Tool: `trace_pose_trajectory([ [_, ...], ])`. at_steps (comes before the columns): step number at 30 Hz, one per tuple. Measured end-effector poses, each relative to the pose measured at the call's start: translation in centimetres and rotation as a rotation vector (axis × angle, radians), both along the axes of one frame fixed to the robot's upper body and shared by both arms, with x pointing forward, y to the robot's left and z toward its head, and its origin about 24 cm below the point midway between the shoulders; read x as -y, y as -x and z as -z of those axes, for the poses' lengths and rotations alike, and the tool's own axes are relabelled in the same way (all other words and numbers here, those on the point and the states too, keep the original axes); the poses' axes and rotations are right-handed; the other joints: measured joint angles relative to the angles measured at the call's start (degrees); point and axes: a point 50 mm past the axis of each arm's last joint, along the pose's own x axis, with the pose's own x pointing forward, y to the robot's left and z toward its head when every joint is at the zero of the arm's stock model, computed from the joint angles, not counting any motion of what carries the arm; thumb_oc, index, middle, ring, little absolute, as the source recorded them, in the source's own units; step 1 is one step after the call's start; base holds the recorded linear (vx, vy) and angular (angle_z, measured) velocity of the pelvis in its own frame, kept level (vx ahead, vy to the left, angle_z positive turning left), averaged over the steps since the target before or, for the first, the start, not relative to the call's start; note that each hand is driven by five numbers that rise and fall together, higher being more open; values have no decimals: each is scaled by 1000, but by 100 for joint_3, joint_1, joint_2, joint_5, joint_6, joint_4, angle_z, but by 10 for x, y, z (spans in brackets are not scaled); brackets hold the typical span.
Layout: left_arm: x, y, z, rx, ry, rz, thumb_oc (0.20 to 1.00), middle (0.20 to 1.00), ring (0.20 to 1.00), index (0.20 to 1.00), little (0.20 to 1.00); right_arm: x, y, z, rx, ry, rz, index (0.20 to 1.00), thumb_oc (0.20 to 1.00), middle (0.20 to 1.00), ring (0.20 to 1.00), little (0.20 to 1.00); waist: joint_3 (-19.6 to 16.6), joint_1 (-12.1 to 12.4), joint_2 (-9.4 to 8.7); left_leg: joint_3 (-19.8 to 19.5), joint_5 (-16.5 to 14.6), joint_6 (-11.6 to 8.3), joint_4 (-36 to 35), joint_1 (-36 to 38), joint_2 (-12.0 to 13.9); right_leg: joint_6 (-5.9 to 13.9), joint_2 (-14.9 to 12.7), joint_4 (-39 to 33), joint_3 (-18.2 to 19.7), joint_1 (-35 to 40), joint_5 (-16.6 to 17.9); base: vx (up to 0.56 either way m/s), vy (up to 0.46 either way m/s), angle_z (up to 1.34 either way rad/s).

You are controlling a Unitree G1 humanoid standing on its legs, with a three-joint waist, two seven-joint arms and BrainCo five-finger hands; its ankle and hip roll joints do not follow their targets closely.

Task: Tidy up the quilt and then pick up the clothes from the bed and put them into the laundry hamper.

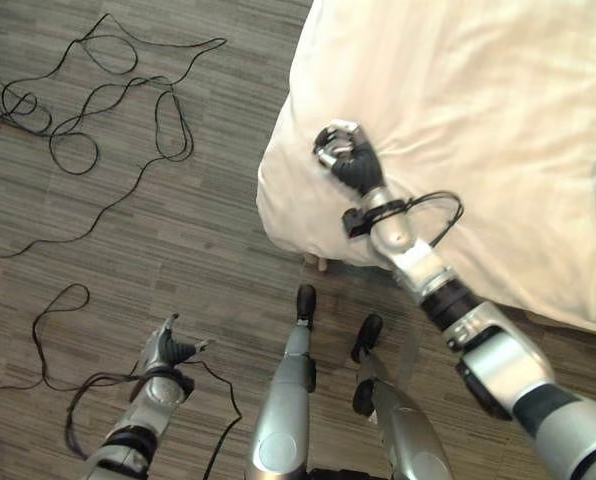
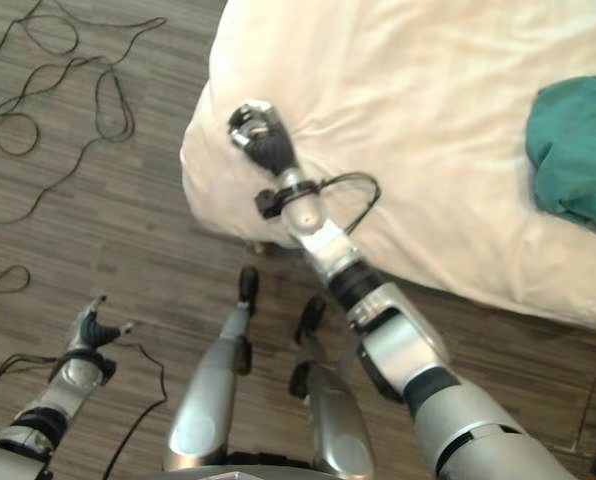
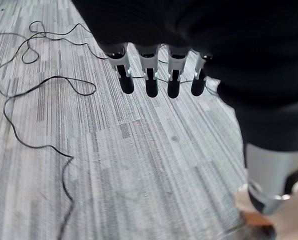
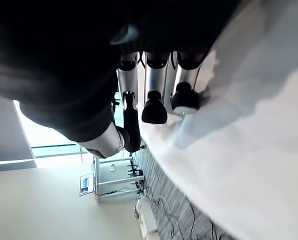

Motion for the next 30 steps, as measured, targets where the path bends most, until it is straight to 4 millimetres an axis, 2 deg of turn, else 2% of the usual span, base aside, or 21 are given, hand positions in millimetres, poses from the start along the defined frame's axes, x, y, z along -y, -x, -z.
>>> trace_pose_trajectory([
  [1,10,2,8,57,172,-132,1000,1000,1000,1000,1000,-8,16,28,-97,1,-93,200,200,200,200,200,1,8,3,-18,-17,-23,0,200,-13,-14,-12,-2,22,214,-15,56,25,15],
  [2,17,6,16,61,265,-191,1000,1000,1000,1000,1000,-12,28,47,-174,-12,-160,200,200,200,200,200,0,9,3,-62,-36,-40,-7,347,-29,0,-28,-4,25,371,-58,56,42,20],
  [3,22,9,21,47,308,-204,1000,1000,1000,1000,1000,-14,37,63,-233,-5,-197,200,200,200,200,200,-8,6,0,-92,-52,-57,-7,442,-34,1,-33,-6,22,476,-85,120,75,19],
  [4,31,18,32,6,364,-196,1000,1000,1000,1000,1000,-24,60,91,-350,0,-305,200,200,200,200,200,-40,8,-7,-101,-210,-68,-8,570,-48,-5,-40,-32,64,619,-243,99,62,14],
  [5,37,22,36,-8,387,-182,1000,1000,1000,1000,1000,-25,70,98,-373,-9,-341,200,200,200,200,200,-51,22,5,-98,-205,-58,-6,582,-56,-27,-45,-26,59,630,-262,105,69,4],
  [6,42,26,40,-23,413,-165,1000,1000,1000,1000,1000,-26,80,100,-393,-28,-399,200,200,200,200,200,-56,3,15,-80,-240,-80,-8,615,-56,-30,-43,-2,103,656,-260,47,50,-14],
  [7,50,41,50,-61,452,-152,1000,1000,1000,1000,1000,-21,91,95,-371,-57,-458,200,200,200,200,200,-60,-44,22,-29,-242,-76,-8,733,-46,-24,-43,-2,161,744,-255,69,73,-19],
  [8,53,50,56,-90,468,-154,1000,1000,1000,1000,1000,-20,92,89,-356,-94,-473,200,200,200,200,200,-78,-100,21,21,-247,-78,-9,815,-39,-22,-45,-3,181,820,-255,48,64,-21],
  [12,52,88,73,-182,516,-203,1000,1000,1000,1000,1000,24,75,54,-197,-236,-349,200,200,200,200,200,-503,-355,-36,303,-302,-54,-10,944,2,45,-41,-33,522,797,-253,-12,19,-40],
  [14,53,91,75,-204,501,-185,1000,1000,1000,1000,1000,37,63,42,-138,-251,-280,200,200,200,200,200,-602,-493,-32,408,-299,-51,-10,964,24,85,-35,-33,624,759,-222,-164,12,-39],
  [17,59,79,69,-197,448,-81,1000,1000,1000,1000,1000,49,43,25,-53,-211,-169,200,200,200,200,200,-640,-572,-19,664,-281,-52,75,747,105,135,-12,-2,814,436,-134,-169,-10,-46],
  [18,63,66,64,-168,435,-47,1000,1000,1000,1000,1000,57,31,25,-51,-195,-92,200,200,200,200,200,-622,-595,15,699,-262,-13,205,528,113,120,-36,19,750,257,-7,-203,-19,-27],
  [21,73,39,52,-121,394,44,1000,1000,1000,1000,1000,81,9,47,-128,-109,88,200,200,200,200,200,-522,-615,168,681,-291,0,497,170,171,79,-24,218,752,-65,-21,-114,-2,-5],
  [22,77,23,42,-71,388,83,1000,1000,1000,1000,1000,101,0,66,-200,-75,204,200,200,200,200,200,-373,-642,217,680,-374,-16,633,64,197,14,-21,428,779,-227,-70,-52,26,-6],
  [23,79,16,38,-52,381,96,1000,1000,1000,1000,1000,113,1,74,-220,-75,250,200,200,200,200,200,-297,-616,258,687,-407,-13,729,-4,212,-27,-23,620,798,-361,-132,-51,68,-9],
  [24,79,3,28,-16,354,127,1000,1000,1000,1000,1000,123,6,85,-241,-89,284,200,200,200,200,200,-163,-750,261,707,-477,4,889,-74,223,-43,-51,924,865,-508,-259,-11,65,-15],
  [26,77,-6,21,-6,337,132,1000,1000,1000,1000,1000,132,12,104,-305,-91,324,200,200,200,200,200,-147,-807,252,811,-578,89,1037,-57,257,-75,-70,1127,949,-557,-378,39,49,-22],
  [27,79,-20,11,43,337,152,1000,1000,1000,1000,1000,156,18,135,-446,-78,441,200,200,200,200,200,-142,-866,247,845,-679,102,1162,5,262,-52,-93,1165,978,-462,-423,129,51,-17],
  [28,80,-26,5,72,339,158,1000,1000,1000,1000,1000,172,25,156,-543,-80,523,200,200,200,200,200,-140,-950,235,850,-716,125,1164,81,254,-51,-100,1131,989,-380,-424,220,76,-6],
  [29,81,-32,1,86,343,160,1000,1000,1000,1000,1000,202,48,189,-688,-99,653,200,200,200,200,200,-135,-1050,198,867,-752,143,1131,243,223,-52,-113,1048,1017,-204,-425,187,62,-1],
  [30,78,-31,3,76,343,144,1000,1000,1000,1000,1000,215,62,207,-777,-129,724,200,200,200,200,200,-127,-1108,155,896,-765,159,1092,401,213,-46,-115,980,1028,-42,-422,185,80,-26],
])
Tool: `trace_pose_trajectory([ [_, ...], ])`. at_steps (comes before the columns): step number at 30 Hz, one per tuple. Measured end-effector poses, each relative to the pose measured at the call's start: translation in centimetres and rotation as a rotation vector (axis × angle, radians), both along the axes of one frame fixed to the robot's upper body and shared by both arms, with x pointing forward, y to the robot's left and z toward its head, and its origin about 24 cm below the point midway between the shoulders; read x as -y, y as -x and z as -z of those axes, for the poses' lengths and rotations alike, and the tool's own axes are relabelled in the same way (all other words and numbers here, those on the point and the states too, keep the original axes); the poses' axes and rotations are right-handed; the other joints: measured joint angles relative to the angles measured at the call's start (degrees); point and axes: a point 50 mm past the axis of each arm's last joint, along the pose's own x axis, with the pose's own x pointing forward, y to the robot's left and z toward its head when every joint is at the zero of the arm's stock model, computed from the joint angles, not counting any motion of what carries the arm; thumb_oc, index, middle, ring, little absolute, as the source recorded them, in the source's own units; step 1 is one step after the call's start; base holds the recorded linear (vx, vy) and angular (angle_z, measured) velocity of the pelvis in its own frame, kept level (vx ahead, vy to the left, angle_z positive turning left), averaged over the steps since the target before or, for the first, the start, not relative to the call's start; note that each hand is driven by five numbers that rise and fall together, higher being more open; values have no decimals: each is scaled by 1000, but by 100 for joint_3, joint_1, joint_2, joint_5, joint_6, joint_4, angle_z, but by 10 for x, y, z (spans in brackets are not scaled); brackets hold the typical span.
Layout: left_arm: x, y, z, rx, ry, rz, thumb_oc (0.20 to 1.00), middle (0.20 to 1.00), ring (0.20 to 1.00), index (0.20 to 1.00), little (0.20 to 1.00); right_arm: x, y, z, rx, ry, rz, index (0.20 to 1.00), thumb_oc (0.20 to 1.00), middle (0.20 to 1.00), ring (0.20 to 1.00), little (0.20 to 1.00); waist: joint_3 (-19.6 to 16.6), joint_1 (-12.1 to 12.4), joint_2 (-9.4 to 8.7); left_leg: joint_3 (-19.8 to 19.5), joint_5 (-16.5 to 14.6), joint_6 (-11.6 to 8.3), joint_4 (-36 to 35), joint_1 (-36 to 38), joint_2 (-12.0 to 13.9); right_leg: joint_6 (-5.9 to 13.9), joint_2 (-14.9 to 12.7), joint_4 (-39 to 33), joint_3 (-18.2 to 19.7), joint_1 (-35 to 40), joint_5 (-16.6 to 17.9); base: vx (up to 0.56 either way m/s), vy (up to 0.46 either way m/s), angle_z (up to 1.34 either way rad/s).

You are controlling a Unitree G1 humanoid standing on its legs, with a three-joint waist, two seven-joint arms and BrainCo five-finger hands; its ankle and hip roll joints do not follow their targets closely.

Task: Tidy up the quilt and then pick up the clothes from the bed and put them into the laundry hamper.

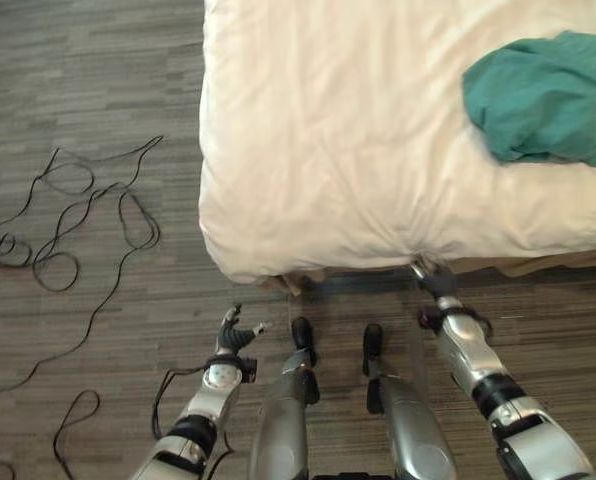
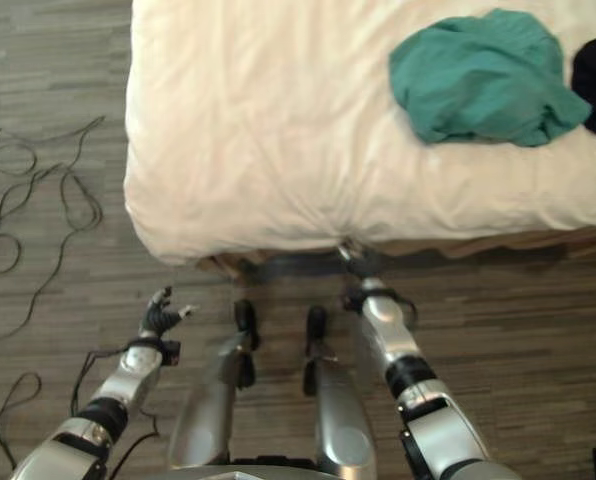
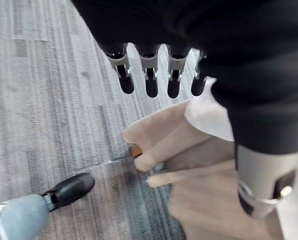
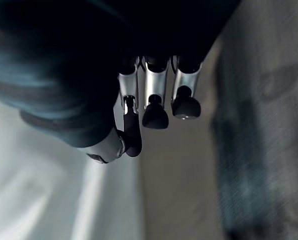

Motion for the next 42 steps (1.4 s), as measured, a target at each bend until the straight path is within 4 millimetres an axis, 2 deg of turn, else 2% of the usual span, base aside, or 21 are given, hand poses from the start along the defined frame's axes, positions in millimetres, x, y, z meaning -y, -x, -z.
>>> trace_pose_trajectory([
  [2,-9,9,9,-52,1,-42,1000,1000,1000,1000,1000,21,34,31,-158,-25,108,200,200,200,200,200,-21,7,-120,152,-57,-11,-148,425,-5,43,7,-169,121,380,29,194,106,-44],
  [3,-24,32,25,-145,-12,-98,1000,1000,1000,1000,1000,44,93,62,-323,-11,168,200,200,200,200,200,-147,-234,-330,328,-150,-98,-281,983,-32,49,-3,-534,253,948,30,239,151,-42],
  [4,-29,42,32,-189,-20,-115,1000,1000,1000,1000,1000,53,111,69,-372,-10,201,200,200,200,200,200,-204,-312,-399,400,-182,-88,-353,1177,-38,50,-12,-647,260,1138,31,211,144,-65],
  [5,-35,58,43,-261,-27,-133,1000,1000,1000,1000,1000,59,139,81,-462,-24,247,291,291,291,291,291,-396,-377,-504,496,-204,-93,-512,1431,-56,96,-20,-761,287,1320,63,179,155,-35],
  [6,-37,72,52,-319,-38,-133,1000,1000,1000,1000,1000,59,159,89,-521,-41,261,1000,1000,1000,1000,1000,-568,-461,-542,546,-211,-73,-671,1552,-65,110,-13,-841,278,1426,74,147,138,-42],
  [9,-34,113,75,-482,-63,-98,1000,1000,1000,1000,1000,46,218,110,-726,-82,237,1000,1000,1000,1000,1000,-988,-680,-550,675,-105,-78,-1148,2140,-118,234,89,-777,269,1629,234,109,101,-33],
  [12,-35,147,88,-597,-65,-107,1000,1000,1000,1000,1000,20,204,116,-741,-106,107,1000,1000,1000,1000,1000,-1083,-622,-166,1428,-314,-73,-1168,2550,404,593,286,-478,-622,1491,197,122,-28,-125],
  [15,-27,157,93,-633,-58,-88,1000,1000,1000,1000,1000,13,200,118,-766,-82,39,1000,1000,1000,1000,1000,-1508,-562,6,1680,-477,-206,-1166,2503,381,426,-417,167,-1844,1146,-116,162,-90,-68],
  [17,-28,174,97,-692,-103,-36,1000,1000,1000,1000,1000,1,197,120,-788,-22,-78,1000,1000,1000,1000,1000,-1718,-336,30,2222,-598,-380,-1164,2766,382,369,-1033,541,-3198,1144,-464,130,-183,-105],
  [18,-30,178,97,-705,-119,-27,1000,1000,1000,1000,1000,0,198,120,-789,-8,-104,1000,1000,1000,1000,1000,-1810,-368,-47,2246,-625,-422,-1164,2810,384,375,-1057,546,-3155,1121,-463,227,-197,-45],
  [20,-41,184,94,-726,-215,65,1000,1000,1000,1000,1000,-4,204,122,-816,4,-135,1000,1000,1000,1000,1000,-2019,-427,-234,2398,-784,-1366,-666,2941,565,229,-765,441,-2731,1104,-446,328,-264,-74],
  [22,-53,188,91,-766,-291,135,1000,1000,1000,1000,1000,-6,206,123,-827,23,-164,1000,1000,1000,1000,1000,-2110,-231,-308,1889,-856,-978,1449,2461,1302,28,-292,-122,-2013,1351,-566,291,-201,-188],
  [23,-50,179,89,-727,-277,120,1000,1000,1000,1000,1000,1,202,121,-827,71,-189,1000,1000,1000,1000,1000,-2101,-231,-281,1007,-625,-926,2488,2127,1427,-324,-23,-223,-1665,1445,-304,196,35,-210],
  [25,-39,167,90,-706,-273,183,1000,1000,1000,1000,1000,20,199,116,-847,187,-235,1000,1000,1000,1000,1000,-2032,-23,-260,-302,-833,-1061,3516,1340,1090,-363,-11,-377,-978,1465,-162,186,142,-196],
  [28,-8,153,92,-638,-230,250,1000,1000,1000,1000,1000,38,191,110,-858,271,-245,1000,1000,1000,1000,1000,-1765,177,-278,-1012,-987,-864,2455,915,384,-313,12,-753,-75,1587,-41,385,224,-168],
  [29,-3,152,93,-636,-221,260,1000,1000,1000,1000,1000,39,190,110,-867,286,-245,1000,1000,1000,1000,1000,-1738,290,-260,-1161,-991,-749,992,1102,239,-293,11,-1019,314,1710,8,462,204,-164],
  [32,5,151,96,-666,-156,289,1000,1000,1000,1000,1000,29,192,114,-880,299,-279,1000,1000,1000,1000,1000,-1556,278,-28,-1446,-264,-699,-888,1102,165,-245,197,-1029,472,1863,-165,398,171,-97],
  [36,1,151,96,-700,-36,305,1000,1000,1000,1000,1000,9,207,122,-906,237,-300,1000,1000,1000,1000,1000,-1447,402,-134,-1607,-155,-60,-499,955,-280,-184,156,-649,777,1749,-436,414,211,-60],
  [37,2,164,100,-754,11,306,1000,1000,1000,1000,1000,8,206,122,-894,236,-294,1000,1000,1000,1000,1000,-1427,378,-72,-1456,-306,65,-592,1386,-317,141,246,440,638,1330,-504,299,166,-61],
  [39,8,174,104,-788,-53,341,1000,1000,1000,1000,1000,15,187,117,-847,236,-250,1000,1000,1000,1000,1000,-1170,255,203,-1123,20,217,-1149,1852,39,526,175,2831,-92,205,-451,514,132,-34],
  [42,10,174,104,-768,-158,382,1000,1000,1000,1000,1000,18,179,114,-818,229,-221,1000,1000,1000,1000,1000,-1150,20,212,-1178,-191,75,-1158,1838,74,565,-122,2714,-97,-253,-914,640,-86,24],
])
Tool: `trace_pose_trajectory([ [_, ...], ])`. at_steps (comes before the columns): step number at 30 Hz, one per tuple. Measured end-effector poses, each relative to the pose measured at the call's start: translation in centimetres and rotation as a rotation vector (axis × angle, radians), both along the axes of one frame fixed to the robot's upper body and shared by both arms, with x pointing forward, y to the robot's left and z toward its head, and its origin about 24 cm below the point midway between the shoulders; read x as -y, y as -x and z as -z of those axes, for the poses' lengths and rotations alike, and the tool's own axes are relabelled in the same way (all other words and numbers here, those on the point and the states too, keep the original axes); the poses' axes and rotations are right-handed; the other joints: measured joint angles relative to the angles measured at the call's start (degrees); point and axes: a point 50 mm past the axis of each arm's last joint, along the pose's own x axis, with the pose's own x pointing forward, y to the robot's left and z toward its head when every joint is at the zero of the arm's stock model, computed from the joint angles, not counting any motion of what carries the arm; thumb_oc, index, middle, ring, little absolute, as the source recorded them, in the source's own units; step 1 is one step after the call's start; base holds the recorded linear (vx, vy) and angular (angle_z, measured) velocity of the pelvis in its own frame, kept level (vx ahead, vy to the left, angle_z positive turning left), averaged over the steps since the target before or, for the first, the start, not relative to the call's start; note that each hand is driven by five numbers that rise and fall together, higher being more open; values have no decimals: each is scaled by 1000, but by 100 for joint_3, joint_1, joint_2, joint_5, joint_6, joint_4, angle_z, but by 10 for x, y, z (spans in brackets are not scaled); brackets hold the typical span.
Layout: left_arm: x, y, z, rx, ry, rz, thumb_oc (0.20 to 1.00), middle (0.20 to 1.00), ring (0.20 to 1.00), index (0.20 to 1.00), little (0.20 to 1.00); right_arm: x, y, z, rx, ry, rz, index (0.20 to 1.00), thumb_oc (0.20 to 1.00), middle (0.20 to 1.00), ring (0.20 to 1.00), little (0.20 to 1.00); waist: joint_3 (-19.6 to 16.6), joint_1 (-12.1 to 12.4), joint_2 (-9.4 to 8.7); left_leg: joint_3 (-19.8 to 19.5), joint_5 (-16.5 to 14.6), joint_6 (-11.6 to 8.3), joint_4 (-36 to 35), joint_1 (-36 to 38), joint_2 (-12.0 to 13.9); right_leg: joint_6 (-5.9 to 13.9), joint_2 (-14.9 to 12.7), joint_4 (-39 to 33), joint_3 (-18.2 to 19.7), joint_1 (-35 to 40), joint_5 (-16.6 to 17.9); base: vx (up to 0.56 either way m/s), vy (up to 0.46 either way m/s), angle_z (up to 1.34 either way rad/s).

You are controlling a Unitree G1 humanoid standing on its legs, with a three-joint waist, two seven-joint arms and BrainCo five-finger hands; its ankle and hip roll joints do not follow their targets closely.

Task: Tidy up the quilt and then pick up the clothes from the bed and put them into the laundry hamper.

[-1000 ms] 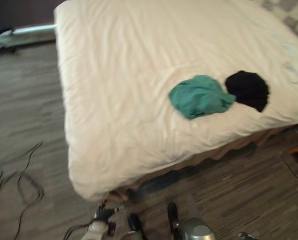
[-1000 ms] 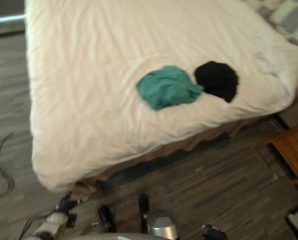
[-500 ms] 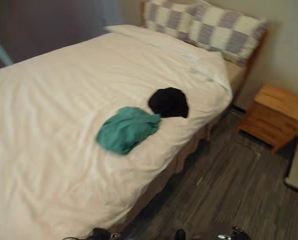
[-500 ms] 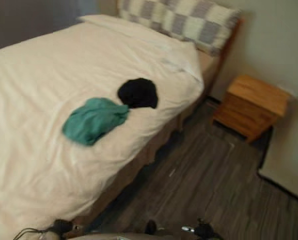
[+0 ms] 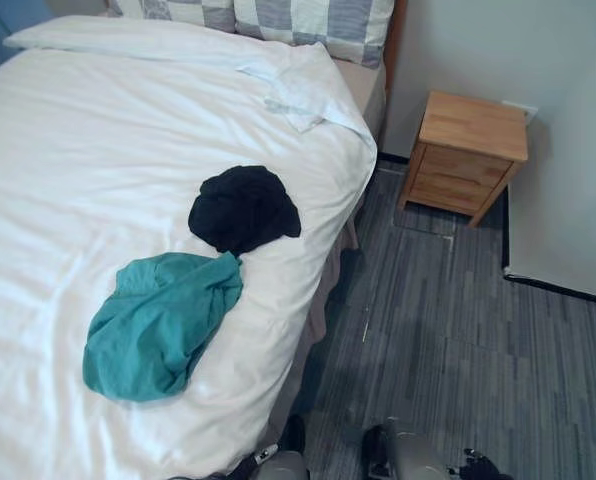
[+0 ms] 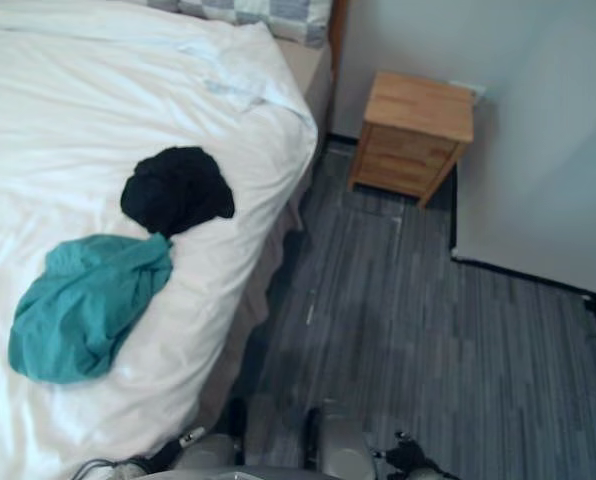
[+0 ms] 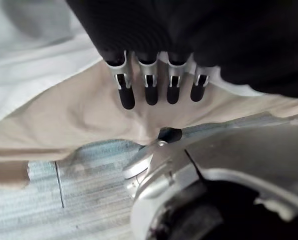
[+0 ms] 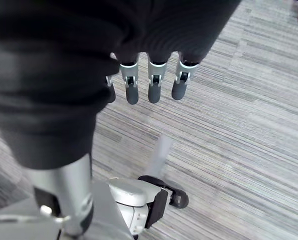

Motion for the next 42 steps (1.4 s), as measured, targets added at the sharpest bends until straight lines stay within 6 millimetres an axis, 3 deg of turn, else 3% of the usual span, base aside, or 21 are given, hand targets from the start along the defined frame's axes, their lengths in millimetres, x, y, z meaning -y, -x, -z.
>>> trace_pose_trajectory([
  [2,-15,1,-3,27,-88,31,1000,1000,1000,1000,1000,-8,4,2,12,-26,24,1000,1000,1000,1000,1000,-148,-102,-466,25,-237,-184,87,-28,-369,116,-491,-1561,-149,110,-308,594,-173,32],
  [3,-19,-3,-4,34,-107,27,1000,1000,1000,1000,1000,-10,5,3,13,-35,32,1000,1000,1000,1000,1000,-99,-181,-538,35,-405,-324,507,-123,-447,-163,-661,-1623,-395,118,216,257,-73,13],
  [5,-1,-12,-3,70,-68,24,1000,1000,1000,1000,1000,17,-3,-6,24,42,13,1000,1000,1000,1000,1000,-123,-246,-38,271,-1271,-367,2024,-444,-162,-51,-543,-1935,-1242,221,257,466,-122,-83],
  [6,7,-22,-4,110,-58,8,1000,1000,1000,1000,1000,20,-10,-8,32,62,9,1000,1000,1000,1000,1000,-191,-197,311,530,-1499,-265,1637,-170,178,-146,-456,-1751,-1520,253,182,698,-165,-130],
  [9,-1,-36,-8,146,-94,-10,1000,1000,1000,1000,1000,17,10,-2,-27,53,8,1000,1000,1000,1000,1000,-343,-469,229,495,-1471,-647,1781,381,399,-227,-14,-2475,-1770,953,202,502,-185,-68],
  [11,-2,-52,-15,214,-89,-32,1000,1000,1000,1000,1000,22,13,-3,-30,63,23,1000,1000,1000,1000,1000,-417,-544,189,355,-1225,-1042,3690,-277,550,-435,314,-2862,-1896,1402,215,529,-205,-43],
  [12,-4,-65,-23,282,-94,-26,1000,1000,1000,1000,1000,21,14,-2,-38,57,54,1000,1000,1000,1000,1000,-359,-445,44,86,-490,-1139,5337,-1099,531,-957,241,-2824,-1861,1394,197,471,-55,-47],
  [13,-1,-73,-26,311,-87,-20,1000,1000,1000,1000,1000,21,12,-2,-38,61,43,1000,1000,1000,1000,1000,-294,-320,17,-269,363,-993,6297,-1664,473,-1078,329,-2820,-1656,1453,140,510,0,-145],
  [14,-4,-68,-25,298,-87,-40,1000,1000,1000,1000,1000,17,3,-3,-24,62,-11,1000,1000,1000,1000,1000,-255,10,-219,-421,300,-779,6944,-2323,207,-1040,311,-2980,-1163,1605,196,334,14,-174],
  [18,-24,-64,-27,302,-122,-122,1000,1000,1000,1000,1000,7,-16,-6,19,53,-95,1000,1000,1000,1000,1000,-281,307,-204,-110,20,-712,4731,-2751,182,-907,490,-3717,-644,2300,253,662,205,-115],
  [21,-20,-60,-23,274,-112,-159,1000,1000,1000,1000,1000,11,-13,-6,3,66,-89,1000,1000,1000,1000,1000,-268,490,60,635,336,-577,260,-2031,8,-775,656,-3740,-512,2751,-11,630,136,-59],
  [24,-26,-50,-20,252,-125,-177,1000,1000,1000,1000,1000,6,3,0,-36,47,-81,1000,1000,1000,1000,1000,-295,658,-215,1269,393,-280,466,-1887,-318,-399,449,-3720,-907,3297,-522,679,127,-8],
  [25,-31,-44,-19,233,-139,-183,1000,1000,1000,1000,1000,3,12,3,-55,39,-75,1000,1000,1000,1000,1000,-392,654,-448,1268,734,258,665,-1778,-521,-337,293,-3673,-912,3585,-558,612,186,10],
  [27,-32,-44,-19,220,-141,-192,1000,1000,1000,1000,1000,1,14,4,-63,36,-77,1000,1000,1000,1000,1000,-379,617,-539,1136,957,729,599,-1534,-607,-169,146,-2756,-894,3381,-637,528,222,22],
  [29,-31,-48,-19,218,-142,-179,1000,1000,1000,1000,1000,1,5,1,-30,33,-80,1000,1000,1000,1000,1000,-191,472,-378,943,816,726,385,-962,-597,202,-209,379,-841,2232,-119,518,174,51],
  [31,-39,-52,-24,237,-167,-160,1000,1000,1000,1000,1000,-6,8,3,-27,15,-77,1000,1000,1000,1000,1000,-164,216,-299,580,452,797,71,-197,-821,135,-481,1697,-472,1050,-183,550,2,94],
  [33,-41,-60,-27,262,-174,-158,1000,1000,1000,1000,1000,-2,1,-1,-1,23,-85,1000,1000,1000,1000,1000,-120,83,-199,144,85,835,20,155,-927,78,-485,951,-345,451,-253,575,-177,101],
  [36,-37,-70,-30,294,-154,-172,1000,1000,1000,1000,1000,0,-4,-3,17,29,-89,1000,1000,1000,1000,1000,-103,17,-137,-337,-146,673,52,344,-1054,79,-404,-2065,-291,490,-76,487,-250,117],
  [38,-28,-76,-30,299,-136,-171,1000,1000,1000,1000,1000,1,0,-2,13,24,-67,1000,1000,1000,1000,1000,-111,-39,-88,-1198,-278,619,52,554,-1167,108,-340,-3785,453,786,468,508,-313,168],
  [40,-15,-83,-27,272,-135,-159,1000,1000,1000,1000,1000,2,3,0,-17,27,-42,1000,1000,1000,1000,1000,-93,-110,-49,-1681,-385,507,54,853,-1084,-68,-355,-3771,822,875,1403,661,-452,206],
  [42,-18,-65,-23,294,-129,-181,1000,1000,1000,1000,1000,-3,3,1,-22,17,-50,1000,1000,1000,1000,1000,-209,23,-284,-1755,-616,185,57,1243,-1132,-49,-568,-3761,594,1331,1631,340,-313,135],
])
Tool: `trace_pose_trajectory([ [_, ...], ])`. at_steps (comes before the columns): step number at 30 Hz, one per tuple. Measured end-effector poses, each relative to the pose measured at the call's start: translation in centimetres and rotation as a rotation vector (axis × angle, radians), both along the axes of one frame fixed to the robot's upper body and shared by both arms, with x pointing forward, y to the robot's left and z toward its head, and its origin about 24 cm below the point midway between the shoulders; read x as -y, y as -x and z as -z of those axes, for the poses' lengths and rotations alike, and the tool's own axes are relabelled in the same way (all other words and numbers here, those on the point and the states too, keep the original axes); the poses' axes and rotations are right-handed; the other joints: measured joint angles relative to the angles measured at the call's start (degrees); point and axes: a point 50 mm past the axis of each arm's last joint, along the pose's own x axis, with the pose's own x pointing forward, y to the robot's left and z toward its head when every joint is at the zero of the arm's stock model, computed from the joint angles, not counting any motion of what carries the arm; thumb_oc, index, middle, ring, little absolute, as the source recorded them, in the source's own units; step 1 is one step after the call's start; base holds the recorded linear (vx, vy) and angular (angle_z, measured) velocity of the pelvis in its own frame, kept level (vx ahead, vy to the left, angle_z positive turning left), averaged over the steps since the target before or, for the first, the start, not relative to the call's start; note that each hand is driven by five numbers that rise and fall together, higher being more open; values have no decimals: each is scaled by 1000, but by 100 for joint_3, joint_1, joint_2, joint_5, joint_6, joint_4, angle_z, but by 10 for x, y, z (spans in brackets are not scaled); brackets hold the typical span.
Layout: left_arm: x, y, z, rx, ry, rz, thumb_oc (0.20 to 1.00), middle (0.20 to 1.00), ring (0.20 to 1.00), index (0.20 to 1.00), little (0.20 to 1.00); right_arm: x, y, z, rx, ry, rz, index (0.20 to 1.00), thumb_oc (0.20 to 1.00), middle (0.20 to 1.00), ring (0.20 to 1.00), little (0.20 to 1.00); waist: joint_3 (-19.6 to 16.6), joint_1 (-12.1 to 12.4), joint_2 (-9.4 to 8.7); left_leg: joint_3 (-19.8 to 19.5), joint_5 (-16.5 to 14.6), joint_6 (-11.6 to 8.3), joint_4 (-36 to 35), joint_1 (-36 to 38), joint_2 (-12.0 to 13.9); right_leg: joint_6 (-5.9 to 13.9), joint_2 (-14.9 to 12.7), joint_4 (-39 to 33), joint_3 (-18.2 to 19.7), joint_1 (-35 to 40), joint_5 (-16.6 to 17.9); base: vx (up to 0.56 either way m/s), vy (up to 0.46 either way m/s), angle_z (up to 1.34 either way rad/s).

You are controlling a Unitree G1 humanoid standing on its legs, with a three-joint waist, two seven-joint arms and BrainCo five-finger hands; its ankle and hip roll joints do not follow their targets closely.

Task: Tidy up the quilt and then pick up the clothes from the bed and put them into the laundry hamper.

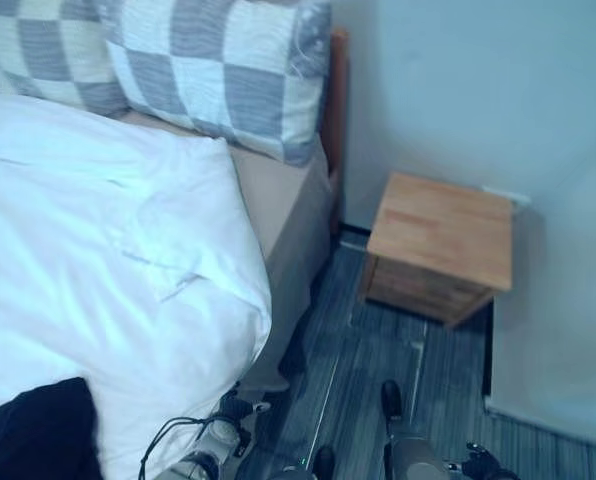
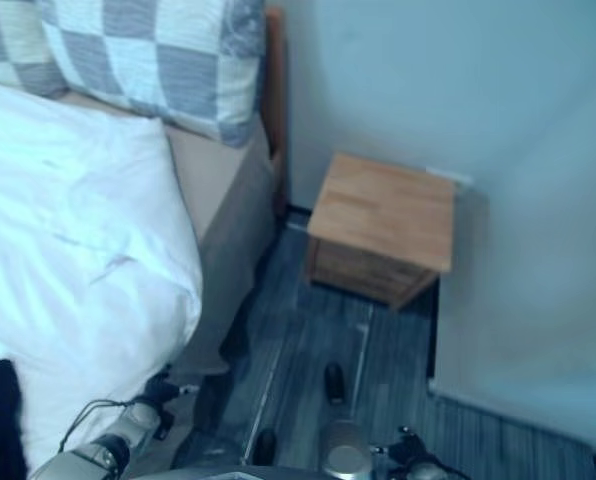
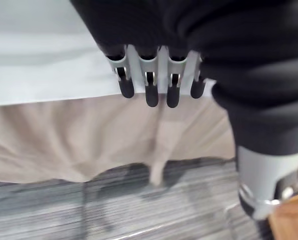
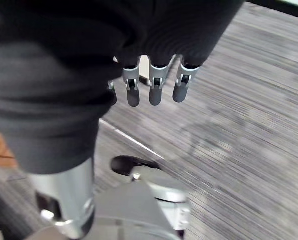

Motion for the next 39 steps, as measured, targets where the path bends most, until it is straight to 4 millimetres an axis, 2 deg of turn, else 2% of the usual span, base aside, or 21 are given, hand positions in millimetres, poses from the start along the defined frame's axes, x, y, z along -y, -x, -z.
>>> trace_pose_trajectory([
  [2,10,30,13,-70,27,-50,1000,1000,1000,1000,1000,2,-14,-5,43,6,-13,1000,1000,1000,1000,1000,-106,124,245,325,-181,-363,401,-52,250,-109,156,31,-234,304,30,215,-293,98],
  [5,11,46,19,-122,33,-105,1000,1000,1000,1000,1000,-4,-51,-20,181,3,-84,1000,1000,1000,1000,1000,10,222,51,929,-254,-823,2225,-1133,362,-452,36,32,-1093,696,-335,84,-298,149],
  [6,12,37,17,-106,31,-100,1000,1000,1000,1000,1000,-3,-53,-22,199,2,-96,1000,1000,1000,1000,1000,54,179,-28,1450,-246,-873,2870,-1605,587,-502,-3,33,-1472,841,-448,95,-240,235],
  [8,0,32,12,-61,7,-101,1000,1000,1000,1000,1000,-9,-70,-30,262,-5,-118,1000,1000,1000,1000,1000,72,350,-218,3112,-252,-703,2604,-1904,1373,-667,90,-4,-1862,985,-691,93,-209,171],
  [9,-7,37,12,-74,-6,-123,1000,1000,1000,1000,1000,-11,-83,-40,335,-2,-139,1000,1000,1000,1000,1000,83,143,-198,4192,-272,-661,2424,-2011,1833,-494,238,29,-2240,1111,-842,21,-57,120],
  [12,-10,42,12,-83,-8,-135,1000,1000,1000,1000,1000,0,-107,-65,470,43,-156,1000,1000,1000,1000,1000,-4,6,-129,5229,-14,-573,1793,-2021,1898,-356,374,31,-2994,1224,-954,113,7,116],
  [14,-10,47,13,-88,-7,-140,1000,1000,1000,1000,1000,8,-111,-70,485,72,-152,1000,1000,1000,1000,1000,-87,78,-143,5139,108,-543,1508,-1841,1743,-273,402,33,-3074,1227,-1000,167,124,71],
  [15,-10,51,15,-98,7,-173,1000,1000,1000,1000,1000,18,-111,-80,523,98,-142,1000,1000,1000,1000,1000,-107,34,-138,4814,149,-331,1216,-1745,1544,50,292,346,-3181,1273,-1120,201,181,61],
  [17,-5,57,18,-121,21,-189,1000,1000,1000,1000,1000,38,-104,-95,567,172,-135,1000,1000,1000,1000,1000,-189,-295,6,4276,347,-92,549,-1367,1268,144,-156,1900,-3196,1048,-1236,112,107,134],
  [18,-10,61,18,-131,7,-192,1000,1000,1000,1000,1000,39,-112,-109,621,209,-183,1000,1000,1000,1000,1000,-177,-356,24,4104,526,-44,319,-1109,1157,220,-464,3114,-2872,602,-1293,85,31,118],
  [20,-32,67,14,-149,-54,-206,1000,1000,1000,1000,1000,42,-123,-131,721,260,-239,1000,1000,1000,1000,1000,-319,-422,-188,3859,556,-8,141,-1052,912,339,-722,3868,-2034,-88,-1392,64,-52,88],
  [21,-47,64,8,-139,-98,-203,1000,1000,1000,1000,1000,47,-130,-143,765,295,-241,1000,1000,1000,1000,1000,-338,-488,-332,3688,591,32,52,-1104,782,341,-599,3861,-1334,-482,-1392,70,-180,104],
  [22,-54,62,5,-134,-117,-203,1000,1000,1000,1000,1000,50,-134,-150,795,323,-230,1000,1000,1000,1000,1000,-333,-460,-342,3489,604,34,44,-1124,741,330,-455,3712,-1107,-645,-1398,168,-333,134],
  [23,-61,61,2,-126,-135,-208,1000,1000,1000,1000,1000,57,-133,-159,819,369,-245,1000,1000,1000,1000,1000,-320,-451,-229,3094,613,2,33,-1158,761,243,-117,2813,-632,-563,-1452,127,-238,122],
  [26,-62,56,1,-122,-144,-191,1000,1000,1000,1000,1000,74,-128,-175,861,458,-222,1000,1000,1000,1000,1000,-334,-589,-192,2452,475,-108,10,-1144,490,303,-125,743,-350,-14,-1313,177,-235,141],
  [27,-62,61,2,-151,-162,-165,1000,1000,1000,1000,1000,74,-129,-178,859,490,-249,1000,1000,1000,1000,1000,-328,-579,-200,2309,411,-5,-25,-1100,396,340,-150,-3,99,131,-1037,170,-240,122],
  [28,-66,68,3,-177,-180,-157,1000,1000,1000,1000,1000,72,-132,-179,859,491,-257,1000,1000,1000,1000,1000,-311,-624,-226,2379,468,28,-24,-1025,382,296,-229,2,54,160,-616,176,-239,91],
  [32,-81,77,-1,-195,-214,-192,1000,1000,1000,1000,1000,62,-147,-183,872,507,-307,1000,1000,1000,1000,1000,-340,-323,-429,2287,363,-88,2,-798,279,397,-466,4,9,273,-93,121,-200,17],
  [37,-76,71,-2,-157,-203,-160,1000,1000,1000,1000,1000,37,-195,-199,882,544,-456,1000,1000,1000,1000,1000,-173,-308,-288,2271,504,-337,2,-920,767,338,2,4,-133,274,-164,-2,-175,10],
  [38,-70,55,-4,-108,-188,-124,1000,1000,1000,1000,1000,36,-206,-209,908,570,-474,846,846,846,846,846,-81,-298,-238,2275,531,-418,1,-1019,858,257,85,38,-185,170,-122,-127,-109,18],
  [39,-61,37,-7,-52,-170,-93,1000,1000,1000,1000,1000,35,-217,-219,927,584,-470,200,200,200,200,200,51,-276,-74,2269,614,-483,1,-1219,947,146,167,38,-273,16,-72,-161,-123,20],
])
